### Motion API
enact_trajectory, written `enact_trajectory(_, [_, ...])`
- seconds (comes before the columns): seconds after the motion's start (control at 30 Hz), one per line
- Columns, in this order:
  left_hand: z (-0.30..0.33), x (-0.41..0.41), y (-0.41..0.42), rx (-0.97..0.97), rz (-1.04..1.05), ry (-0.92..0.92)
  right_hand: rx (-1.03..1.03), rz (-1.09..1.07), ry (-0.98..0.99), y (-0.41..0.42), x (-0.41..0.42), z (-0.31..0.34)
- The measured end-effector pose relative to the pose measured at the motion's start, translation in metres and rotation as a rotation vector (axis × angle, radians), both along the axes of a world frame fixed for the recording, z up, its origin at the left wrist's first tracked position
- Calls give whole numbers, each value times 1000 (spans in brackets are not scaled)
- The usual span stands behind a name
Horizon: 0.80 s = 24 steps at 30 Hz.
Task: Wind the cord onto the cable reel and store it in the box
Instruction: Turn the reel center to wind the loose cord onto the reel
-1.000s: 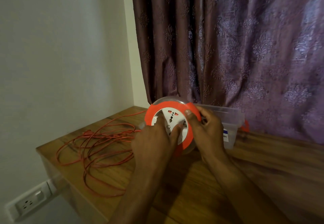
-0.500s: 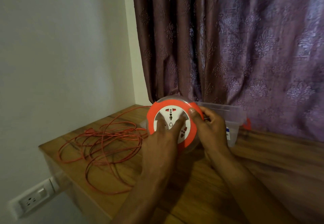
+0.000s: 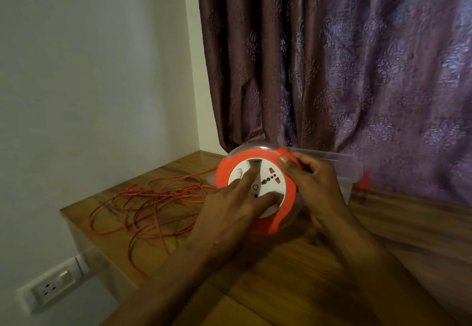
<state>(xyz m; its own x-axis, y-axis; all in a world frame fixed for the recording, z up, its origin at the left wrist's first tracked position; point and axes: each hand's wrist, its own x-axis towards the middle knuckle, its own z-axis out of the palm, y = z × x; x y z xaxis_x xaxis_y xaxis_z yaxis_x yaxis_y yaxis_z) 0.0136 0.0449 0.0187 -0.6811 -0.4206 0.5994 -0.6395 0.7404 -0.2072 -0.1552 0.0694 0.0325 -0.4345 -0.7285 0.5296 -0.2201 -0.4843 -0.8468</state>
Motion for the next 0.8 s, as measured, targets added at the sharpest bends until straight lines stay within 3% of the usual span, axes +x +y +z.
enact_trajectory(0.17, [4,3,6,-1,-39,35,18,8,-17,0,1,-1])
enact_trajectory(0.4, [2,7,26,106,30,399,-26,-74,-83,-2,2,4])
enact_trajectory(0.8, [2,-13,15,172,268,323,-79,-42,-39,-3,13,2])
